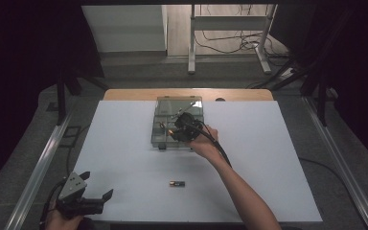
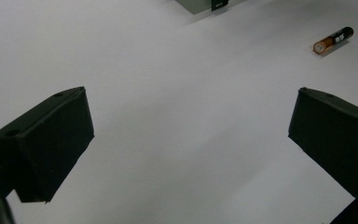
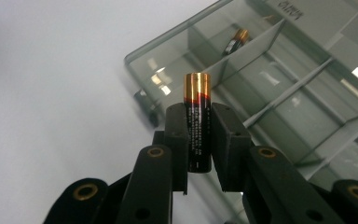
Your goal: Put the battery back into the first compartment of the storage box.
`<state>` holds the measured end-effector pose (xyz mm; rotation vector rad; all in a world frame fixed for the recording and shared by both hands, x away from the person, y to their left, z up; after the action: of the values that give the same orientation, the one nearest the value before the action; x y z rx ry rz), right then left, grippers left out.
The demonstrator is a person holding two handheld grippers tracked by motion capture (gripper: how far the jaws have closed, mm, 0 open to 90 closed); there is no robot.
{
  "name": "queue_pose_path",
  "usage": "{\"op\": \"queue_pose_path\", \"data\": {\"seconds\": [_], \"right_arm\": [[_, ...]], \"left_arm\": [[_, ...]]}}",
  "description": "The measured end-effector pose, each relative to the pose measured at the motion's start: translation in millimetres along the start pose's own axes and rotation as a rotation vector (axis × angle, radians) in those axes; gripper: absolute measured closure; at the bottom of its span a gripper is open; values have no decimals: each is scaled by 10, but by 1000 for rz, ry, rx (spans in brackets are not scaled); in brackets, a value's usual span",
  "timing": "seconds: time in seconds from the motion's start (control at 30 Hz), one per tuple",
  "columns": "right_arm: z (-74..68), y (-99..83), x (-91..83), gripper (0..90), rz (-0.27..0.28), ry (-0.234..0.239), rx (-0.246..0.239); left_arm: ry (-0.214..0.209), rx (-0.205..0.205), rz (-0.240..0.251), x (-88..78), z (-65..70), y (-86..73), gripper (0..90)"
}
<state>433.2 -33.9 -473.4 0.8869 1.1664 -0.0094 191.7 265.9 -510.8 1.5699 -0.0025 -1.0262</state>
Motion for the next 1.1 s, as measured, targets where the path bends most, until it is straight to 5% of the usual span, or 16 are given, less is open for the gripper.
{"op": "queue_pose_path", "data": {"seconds": [0.67,1.1], "right_arm": [[132,451,348,767,23,-43,56],[136,625,666,767,-12,-67,88]], "left_arm": [[-7,-3,6,-6,-6,-4,6],[-6,4,6,-8,-2,-5,6]]}}
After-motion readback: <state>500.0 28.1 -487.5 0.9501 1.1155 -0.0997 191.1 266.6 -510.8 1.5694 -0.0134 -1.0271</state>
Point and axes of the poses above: each handheld gripper's, and its own axes: x roughly forward along the jaws, y roughly out of its top, z roughly to its right, the point moved 2 cm from there along x, roughly forward along the jaws, and after that the axes turned 9 degrees about -y, right-handed, at the moved point
